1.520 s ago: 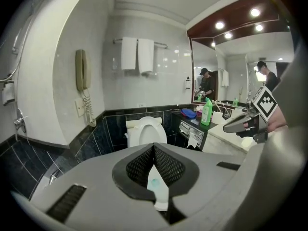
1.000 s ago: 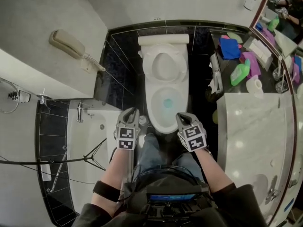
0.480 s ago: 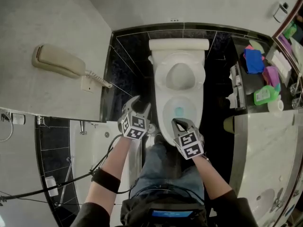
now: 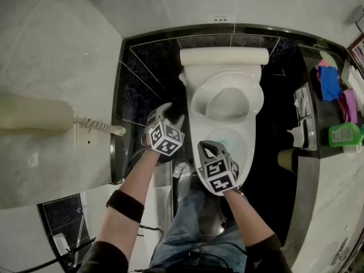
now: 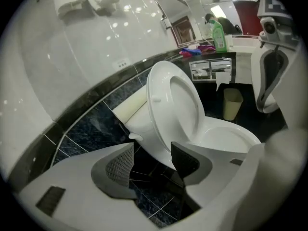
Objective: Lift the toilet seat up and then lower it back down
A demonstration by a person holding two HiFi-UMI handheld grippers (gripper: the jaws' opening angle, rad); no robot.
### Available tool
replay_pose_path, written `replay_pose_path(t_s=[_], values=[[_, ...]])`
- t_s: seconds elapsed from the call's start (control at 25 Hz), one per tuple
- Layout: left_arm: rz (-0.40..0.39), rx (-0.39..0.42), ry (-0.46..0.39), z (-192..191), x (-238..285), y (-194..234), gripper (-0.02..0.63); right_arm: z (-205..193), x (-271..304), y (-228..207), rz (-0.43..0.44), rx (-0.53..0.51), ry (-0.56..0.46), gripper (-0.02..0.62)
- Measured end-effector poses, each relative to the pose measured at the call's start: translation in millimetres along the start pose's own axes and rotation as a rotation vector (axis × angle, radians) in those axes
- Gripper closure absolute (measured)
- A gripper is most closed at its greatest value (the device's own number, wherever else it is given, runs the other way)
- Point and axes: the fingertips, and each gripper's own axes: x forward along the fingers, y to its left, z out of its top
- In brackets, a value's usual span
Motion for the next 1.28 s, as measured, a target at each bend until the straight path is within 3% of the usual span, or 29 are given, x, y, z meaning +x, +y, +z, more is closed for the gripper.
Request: replay_pose_path(t_s=[0.16,0.48,0.72,0.92,1.28], values=[[-0.019,0.045,0.017,-10.4,52.9,24.2,0.37,-1.1,50.4,-6.1,0.005,0.023,0.004,0.584],[-0.044,0.249,0.059,-20.1,138.0,46.2,0.368,-8.3,113.6,-23.7,0.017,0.069,0.008,0.584],[-0.049,0.333,0.068,-17.6,182.3,64.9,0.368,-4.5,145.3,-35.5,0.017,0.095,0.0,0.584],[-0.11,0.43,0.097,-20.9,204.7,64.4,0.368,0.8,162.1,-36.2,0.032,0.108,-0.006,0.584],[-0.168,0.47,0.155,-34.6,225.5,63.4,0.368,1.5,172.3,-43.9,0.027,0.13,-0.007,0.584]])
